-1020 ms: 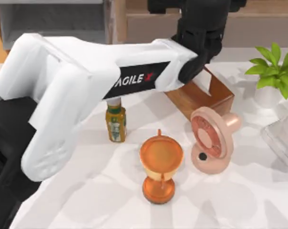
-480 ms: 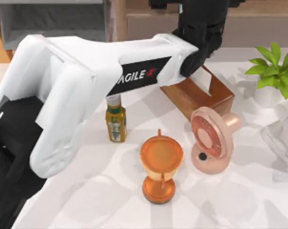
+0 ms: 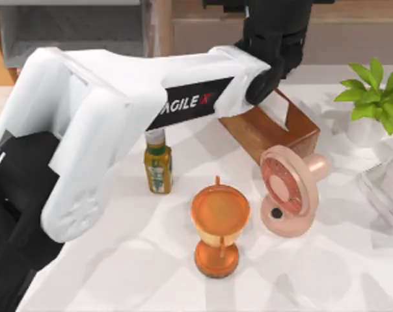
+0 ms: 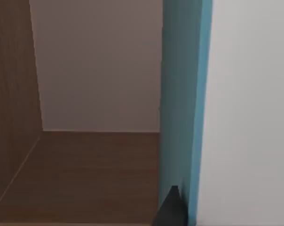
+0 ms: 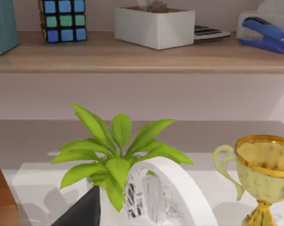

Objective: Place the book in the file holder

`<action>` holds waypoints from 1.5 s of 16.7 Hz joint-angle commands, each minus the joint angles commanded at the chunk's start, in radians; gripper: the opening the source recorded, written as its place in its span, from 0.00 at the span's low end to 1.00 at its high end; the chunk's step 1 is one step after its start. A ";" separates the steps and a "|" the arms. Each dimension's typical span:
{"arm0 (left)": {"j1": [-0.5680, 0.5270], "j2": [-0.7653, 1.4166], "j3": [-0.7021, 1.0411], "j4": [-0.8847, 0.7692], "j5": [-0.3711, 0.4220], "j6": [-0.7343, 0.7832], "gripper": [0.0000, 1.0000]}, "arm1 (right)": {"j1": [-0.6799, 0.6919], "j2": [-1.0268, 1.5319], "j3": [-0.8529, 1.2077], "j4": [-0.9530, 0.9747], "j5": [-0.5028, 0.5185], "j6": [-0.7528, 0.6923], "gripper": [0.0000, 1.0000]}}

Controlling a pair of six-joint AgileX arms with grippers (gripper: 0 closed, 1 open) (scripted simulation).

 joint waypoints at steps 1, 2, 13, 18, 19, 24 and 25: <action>0.000 0.000 0.000 0.000 0.000 0.000 0.25 | 0.000 0.000 0.000 0.000 0.000 0.000 1.00; 0.000 0.000 0.000 0.000 0.000 0.000 0.17 | 0.000 0.000 0.000 0.000 0.000 0.000 1.00; -0.004 -0.001 0.000 0.000 0.000 0.001 0.00 | 0.000 0.000 0.000 0.000 0.000 0.000 1.00; -0.004 -0.013 0.021 -0.032 -0.001 0.002 0.00 | 0.000 0.000 0.000 0.000 0.000 0.000 1.00; -0.004 -0.016 0.026 -0.041 -0.001 0.002 0.00 | 0.000 0.000 0.000 0.000 0.000 0.000 1.00; -0.004 -0.013 0.027 -0.045 -0.001 0.003 0.00 | 0.000 0.000 0.000 0.000 0.000 0.000 1.00; -0.004 -0.017 0.023 -0.042 0.003 0.008 0.00 | 0.000 0.000 0.000 0.000 0.000 0.000 1.00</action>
